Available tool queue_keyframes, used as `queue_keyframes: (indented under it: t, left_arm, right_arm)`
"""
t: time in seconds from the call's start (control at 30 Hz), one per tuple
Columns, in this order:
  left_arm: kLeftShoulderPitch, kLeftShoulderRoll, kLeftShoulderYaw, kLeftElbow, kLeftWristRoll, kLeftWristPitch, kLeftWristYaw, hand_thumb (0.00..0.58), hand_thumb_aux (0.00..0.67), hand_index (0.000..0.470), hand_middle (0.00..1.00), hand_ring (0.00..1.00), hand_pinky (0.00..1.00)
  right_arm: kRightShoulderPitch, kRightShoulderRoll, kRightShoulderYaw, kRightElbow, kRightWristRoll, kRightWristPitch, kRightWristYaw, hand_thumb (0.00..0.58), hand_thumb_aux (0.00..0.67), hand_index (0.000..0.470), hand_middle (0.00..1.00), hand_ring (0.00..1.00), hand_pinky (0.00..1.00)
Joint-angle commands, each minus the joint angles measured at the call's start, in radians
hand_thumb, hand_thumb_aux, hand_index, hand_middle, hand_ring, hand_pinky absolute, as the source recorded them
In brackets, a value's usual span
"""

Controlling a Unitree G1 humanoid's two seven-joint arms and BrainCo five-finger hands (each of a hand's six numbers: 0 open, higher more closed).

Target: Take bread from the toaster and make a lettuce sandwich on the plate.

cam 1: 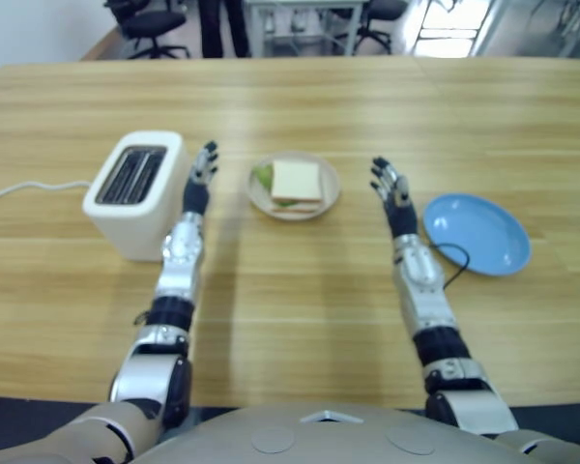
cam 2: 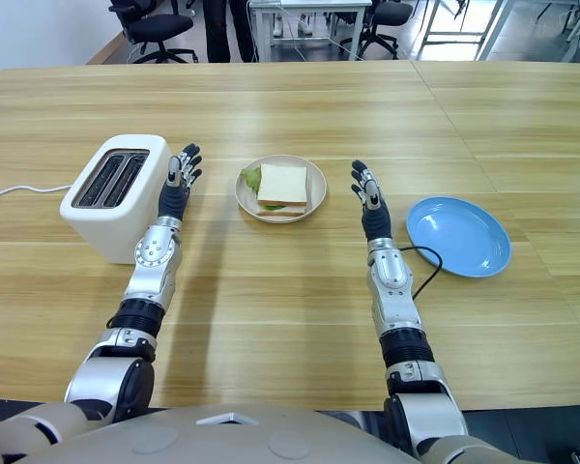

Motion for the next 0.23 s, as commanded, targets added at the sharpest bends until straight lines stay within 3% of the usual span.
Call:
queue_keyframes:
  t: [0.03, 0.23]
  left_arm:
    - [-0.005, -0.003, 0.010, 0.042, -0.027, -0.029, -0.030, 0.000, 0.000, 0.000, 0.00, 0.00, 0.00]
    - [-0.009, -0.005, 0.006, 0.068, -0.038, -0.028, -0.054, 0.000, 0.000, 0.000, 0.00, 0.00, 0.00]
  right_arm:
    - [-0.020, 0.013, -0.036, 0.049, 0.020, -0.009, 0.012, 0.000, 0.000, 0.000, 0.00, 0.00, 0.00]
    - [-0.037, 0.025, -0.047, 0.075, 0.012, -0.038, 0.020, 0.000, 0.000, 0.000, 0.00, 0.00, 0.00]
